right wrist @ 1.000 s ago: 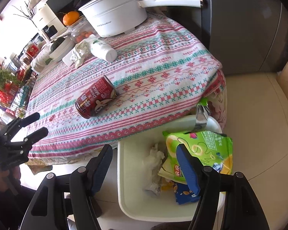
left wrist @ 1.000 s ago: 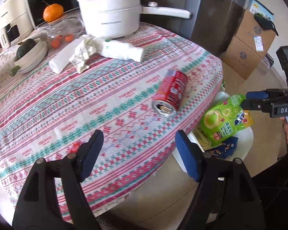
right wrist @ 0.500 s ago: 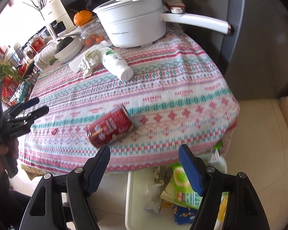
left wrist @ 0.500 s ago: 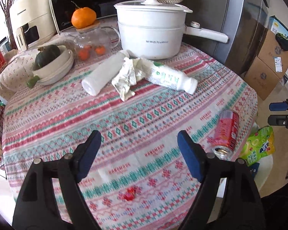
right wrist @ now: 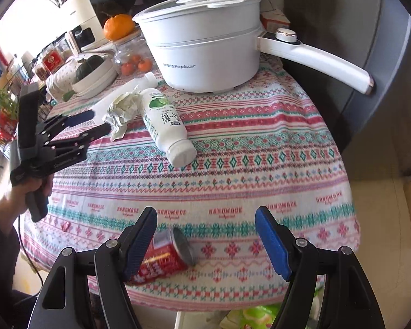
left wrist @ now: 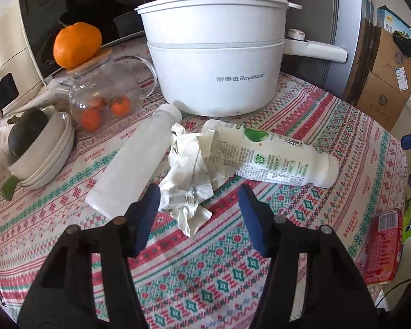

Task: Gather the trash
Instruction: 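Grasp the crumpled paper wrapper with the left tool, then grasp the white drink bottle by its cap end with the right tool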

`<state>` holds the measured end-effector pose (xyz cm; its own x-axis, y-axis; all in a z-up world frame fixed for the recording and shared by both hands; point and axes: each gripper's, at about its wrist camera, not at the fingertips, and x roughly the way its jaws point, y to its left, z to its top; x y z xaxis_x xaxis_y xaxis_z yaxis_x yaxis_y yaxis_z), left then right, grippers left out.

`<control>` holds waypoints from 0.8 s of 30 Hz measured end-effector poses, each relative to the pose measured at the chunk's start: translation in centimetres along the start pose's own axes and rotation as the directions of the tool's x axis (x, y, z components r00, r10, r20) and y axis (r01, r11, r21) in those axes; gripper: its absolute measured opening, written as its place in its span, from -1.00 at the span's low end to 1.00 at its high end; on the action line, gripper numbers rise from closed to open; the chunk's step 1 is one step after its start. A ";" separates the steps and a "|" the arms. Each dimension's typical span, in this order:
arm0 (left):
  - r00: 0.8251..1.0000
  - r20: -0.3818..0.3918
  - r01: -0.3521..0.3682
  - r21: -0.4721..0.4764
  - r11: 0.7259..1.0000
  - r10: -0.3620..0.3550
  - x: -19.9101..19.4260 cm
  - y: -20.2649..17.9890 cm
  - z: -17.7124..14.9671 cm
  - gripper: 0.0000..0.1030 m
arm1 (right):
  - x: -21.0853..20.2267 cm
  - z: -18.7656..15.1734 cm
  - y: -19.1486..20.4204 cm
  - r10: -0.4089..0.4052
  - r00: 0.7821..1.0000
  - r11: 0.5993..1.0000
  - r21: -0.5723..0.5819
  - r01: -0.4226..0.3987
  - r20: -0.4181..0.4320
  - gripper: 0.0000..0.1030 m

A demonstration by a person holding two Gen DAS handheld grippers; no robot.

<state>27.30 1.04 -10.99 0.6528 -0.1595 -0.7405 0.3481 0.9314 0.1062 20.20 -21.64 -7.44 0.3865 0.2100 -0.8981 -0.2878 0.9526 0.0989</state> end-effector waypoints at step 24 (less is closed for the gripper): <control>0.995 -0.098 0.027 -0.045 0.999 -0.032 -2.3 1.0 -1.9 -0.46 | 11.0 6.8 5.9 -0.065 0.994 0.975 -0.217 0.044 -0.092 0.47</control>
<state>24.89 2.92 -10.44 0.5724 -0.1562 -0.8050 0.3352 0.9405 0.0559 28.76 -12.23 -13.83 0.3218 0.1264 -0.9383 -0.4539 0.8904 -0.0357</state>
